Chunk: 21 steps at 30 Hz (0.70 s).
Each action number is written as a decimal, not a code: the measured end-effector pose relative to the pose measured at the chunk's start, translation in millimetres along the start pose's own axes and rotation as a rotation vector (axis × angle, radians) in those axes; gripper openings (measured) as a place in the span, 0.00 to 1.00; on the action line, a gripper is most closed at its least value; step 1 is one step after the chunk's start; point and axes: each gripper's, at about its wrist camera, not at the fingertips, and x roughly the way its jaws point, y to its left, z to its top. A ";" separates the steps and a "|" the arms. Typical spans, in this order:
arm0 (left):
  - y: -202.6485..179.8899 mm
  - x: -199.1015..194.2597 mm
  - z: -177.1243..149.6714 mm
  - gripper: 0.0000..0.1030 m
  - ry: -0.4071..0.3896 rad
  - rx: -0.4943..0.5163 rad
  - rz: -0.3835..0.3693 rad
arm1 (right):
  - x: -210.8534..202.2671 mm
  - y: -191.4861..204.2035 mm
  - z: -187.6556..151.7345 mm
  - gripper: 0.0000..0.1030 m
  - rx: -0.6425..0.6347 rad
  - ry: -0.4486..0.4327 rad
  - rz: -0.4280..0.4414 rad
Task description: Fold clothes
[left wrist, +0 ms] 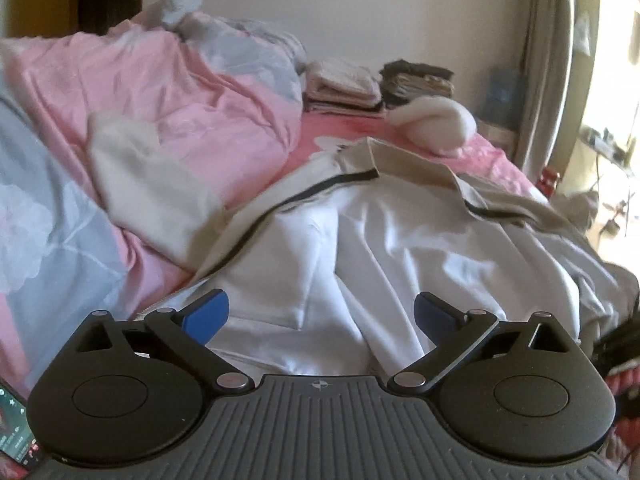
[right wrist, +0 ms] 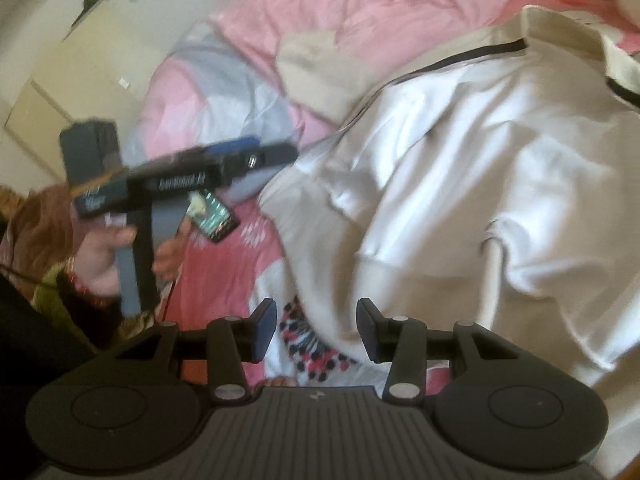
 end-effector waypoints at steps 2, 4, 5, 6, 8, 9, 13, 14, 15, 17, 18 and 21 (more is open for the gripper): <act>-2.4 3.3 -0.4 0.98 0.003 0.014 -0.009 | -6.0 -7.7 2.3 0.45 0.039 -0.028 -0.029; -0.6 12.1 1.9 0.98 0.017 0.012 -0.022 | -14.9 -17.0 5.5 0.45 0.071 -0.069 -0.068; 0.4 16.7 3.2 0.98 0.025 0.011 -0.029 | -19.4 -22.0 7.2 0.45 0.085 -0.089 -0.086; 1.5 21.2 4.5 0.98 0.033 0.009 -0.035 | -24.1 -27.2 9.0 0.45 0.098 -0.108 -0.106; 3.4 33.0 9.1 0.98 0.054 0.008 -0.048 | -34.7 -40.1 15.1 0.45 0.111 -0.137 -0.168; 4.3 40.7 12.9 0.98 0.070 0.010 -0.054 | -38.2 -46.5 18.6 0.45 0.117 -0.144 -0.201; 4.7 76.1 26.4 0.98 0.129 0.028 -0.023 | -45.1 -76.6 44.6 0.45 0.126 -0.152 -0.328; 3.4 85.1 29.1 0.97 0.145 0.032 -0.010 | -43.2 -82.8 53.7 0.45 0.114 -0.150 -0.352; 2.8 92.6 30.9 0.97 0.153 0.030 -0.005 | -41.4 -89.0 62.8 0.44 0.102 -0.148 -0.377; 1.6 105.1 33.6 0.97 0.157 0.025 -0.005 | -30.9 -94.6 81.9 0.43 0.043 -0.138 -0.420; 0.8 110.2 34.6 0.96 0.155 0.022 -0.008 | -23.5 -95.2 91.7 0.42 0.002 -0.130 -0.439; -1.8 126.4 36.3 0.91 0.155 0.026 0.001 | 4.5 -96.1 118.0 0.38 -0.145 -0.096 -0.505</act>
